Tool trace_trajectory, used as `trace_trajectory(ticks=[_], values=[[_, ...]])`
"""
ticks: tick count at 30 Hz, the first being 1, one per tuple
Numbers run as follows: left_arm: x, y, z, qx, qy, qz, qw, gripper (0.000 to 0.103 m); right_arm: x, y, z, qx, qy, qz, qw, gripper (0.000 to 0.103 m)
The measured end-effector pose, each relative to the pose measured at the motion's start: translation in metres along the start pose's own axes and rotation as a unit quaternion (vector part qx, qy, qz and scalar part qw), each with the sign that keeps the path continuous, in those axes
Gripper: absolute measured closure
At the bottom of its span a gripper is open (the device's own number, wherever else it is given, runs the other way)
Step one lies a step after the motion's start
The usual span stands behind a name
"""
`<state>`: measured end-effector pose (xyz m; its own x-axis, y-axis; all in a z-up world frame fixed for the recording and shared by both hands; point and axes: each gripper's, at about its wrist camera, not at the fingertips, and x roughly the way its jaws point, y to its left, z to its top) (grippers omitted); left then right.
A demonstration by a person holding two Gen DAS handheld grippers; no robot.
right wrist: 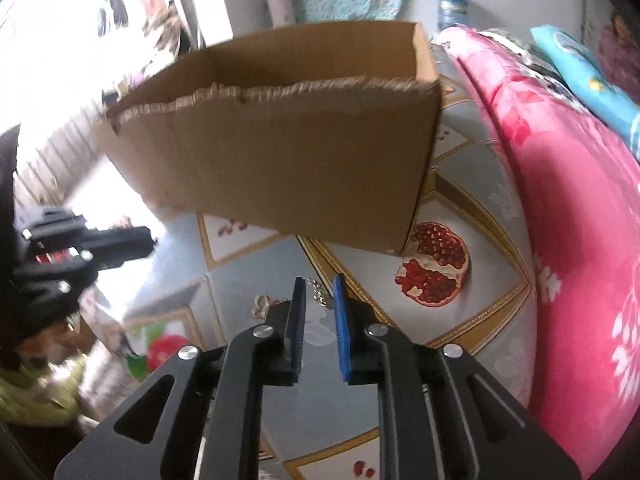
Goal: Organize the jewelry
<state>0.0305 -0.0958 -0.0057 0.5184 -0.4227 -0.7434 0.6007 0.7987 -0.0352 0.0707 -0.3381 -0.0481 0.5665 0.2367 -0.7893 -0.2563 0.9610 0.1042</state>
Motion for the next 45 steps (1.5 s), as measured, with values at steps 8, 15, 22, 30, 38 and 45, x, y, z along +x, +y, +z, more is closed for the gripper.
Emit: trace_trajectory(ticks=[8, 15, 22, 30, 38, 45], values=[[0.009, 0.006, -0.004, -0.009, 0.009, -0.003, 0.9999, 0.097, 0.015, 0.013, 0.002, -0.074, 0.033, -0.012, 0.997, 0.088], [0.013, 0.011, -0.004, -0.018, 0.007, -0.005, 0.9998, 0.097, 0.014, -0.001, 0.011, -0.027, 0.057, 0.042, 0.997, 0.101], [0.007, 0.013, -0.006, -0.019, 0.001, -0.004, 0.9998, 0.097, -0.011, -0.022, 0.018, 0.045, 0.026, 0.087, 0.995, 0.101], [-0.015, 0.008, -0.003, -0.015, -0.026, -0.011, 0.9995, 0.097, -0.059, -0.010, 0.034, 0.051, -0.034, 0.117, 0.991, 0.101], [-0.069, 0.014, 0.042, -0.011, -0.103, -0.056, 0.9930, 0.097, -0.108, 0.014, 0.081, 0.000, -0.122, 0.139, 0.983, 0.101], [-0.051, 0.029, 0.091, -0.013, -0.101, -0.067, 0.9925, 0.097, -0.074, 0.005, 0.134, -0.002, -0.083, 0.145, 0.986, 0.101]])
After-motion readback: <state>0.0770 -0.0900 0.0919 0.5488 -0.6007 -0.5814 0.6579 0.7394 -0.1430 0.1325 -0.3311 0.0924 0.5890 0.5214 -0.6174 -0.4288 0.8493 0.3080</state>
